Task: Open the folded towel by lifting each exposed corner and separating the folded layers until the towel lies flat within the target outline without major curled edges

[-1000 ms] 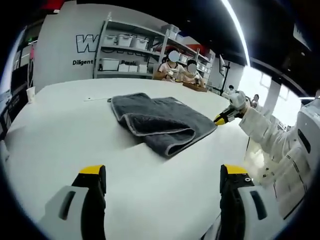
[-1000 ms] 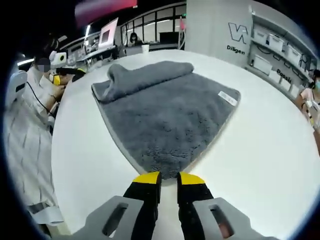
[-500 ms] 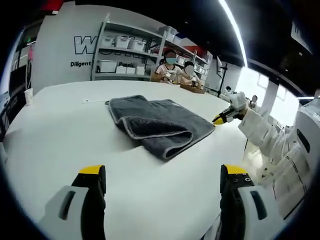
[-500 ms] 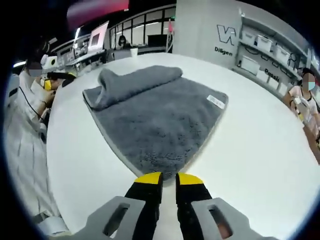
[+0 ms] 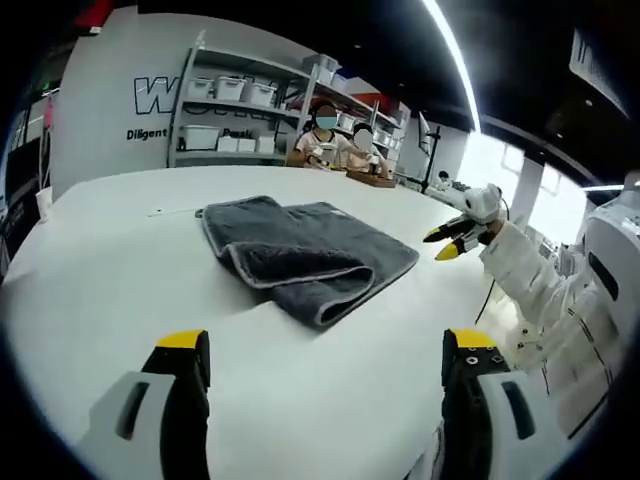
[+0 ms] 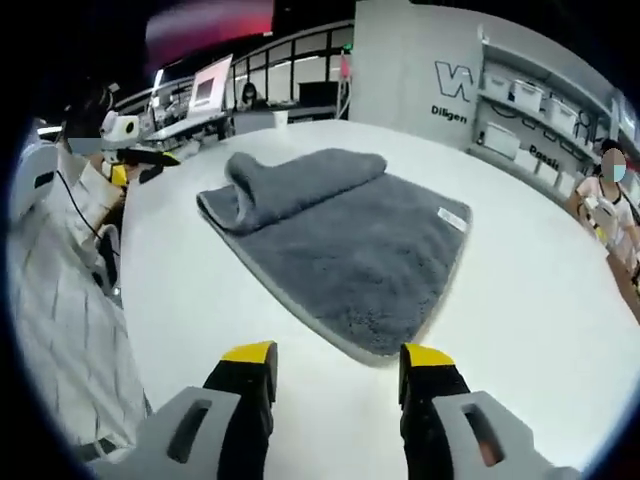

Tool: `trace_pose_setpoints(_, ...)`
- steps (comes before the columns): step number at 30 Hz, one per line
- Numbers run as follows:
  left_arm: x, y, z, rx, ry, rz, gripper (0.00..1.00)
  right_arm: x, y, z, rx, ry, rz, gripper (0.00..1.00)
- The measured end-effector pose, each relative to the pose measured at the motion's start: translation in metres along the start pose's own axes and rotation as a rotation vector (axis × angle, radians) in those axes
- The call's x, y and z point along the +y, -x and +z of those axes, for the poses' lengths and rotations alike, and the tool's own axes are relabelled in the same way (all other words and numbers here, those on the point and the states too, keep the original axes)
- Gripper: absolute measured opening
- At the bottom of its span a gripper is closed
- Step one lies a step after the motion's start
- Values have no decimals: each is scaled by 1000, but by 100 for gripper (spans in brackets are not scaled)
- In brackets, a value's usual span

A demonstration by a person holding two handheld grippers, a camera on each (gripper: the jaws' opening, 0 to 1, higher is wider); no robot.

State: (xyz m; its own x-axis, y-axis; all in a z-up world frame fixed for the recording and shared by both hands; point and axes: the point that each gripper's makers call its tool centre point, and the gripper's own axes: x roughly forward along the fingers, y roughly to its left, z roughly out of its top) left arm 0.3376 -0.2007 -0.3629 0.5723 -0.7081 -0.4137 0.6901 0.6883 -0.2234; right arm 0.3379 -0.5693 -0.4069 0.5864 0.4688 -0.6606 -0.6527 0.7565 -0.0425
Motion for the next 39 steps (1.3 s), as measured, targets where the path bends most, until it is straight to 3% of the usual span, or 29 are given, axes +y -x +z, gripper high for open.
trace_pose_setpoints(5,1,0,-2,6,8,-3,95,18,4,9,-10,-7,-31,69)
trace_pose_setpoints(11,-1,-1,0,1,12,-17,95,35,3,16,-9,-16,-43,76)
trace_pose_setpoints(15,1,-2,0,3,24,-15,95,40,-2,18,-12,-59,-68,93)
trace_pose_setpoints(17,2,-3,-1,6,36,-13,95,41,-5,18,-18,-74,-69,97)
trace_pose_setpoints(25,4,-8,1,6,54,-13,95,50,-14,14,-26,-104,-79,99)
trace_pose_setpoints(36,15,-26,2,6,96,-17,95,79,-22,23,-64,-85,-25,99)
trace_pose_setpoints(39,22,-32,8,-27,120,-1,94,82,-20,24,-61,-68,-30,99)
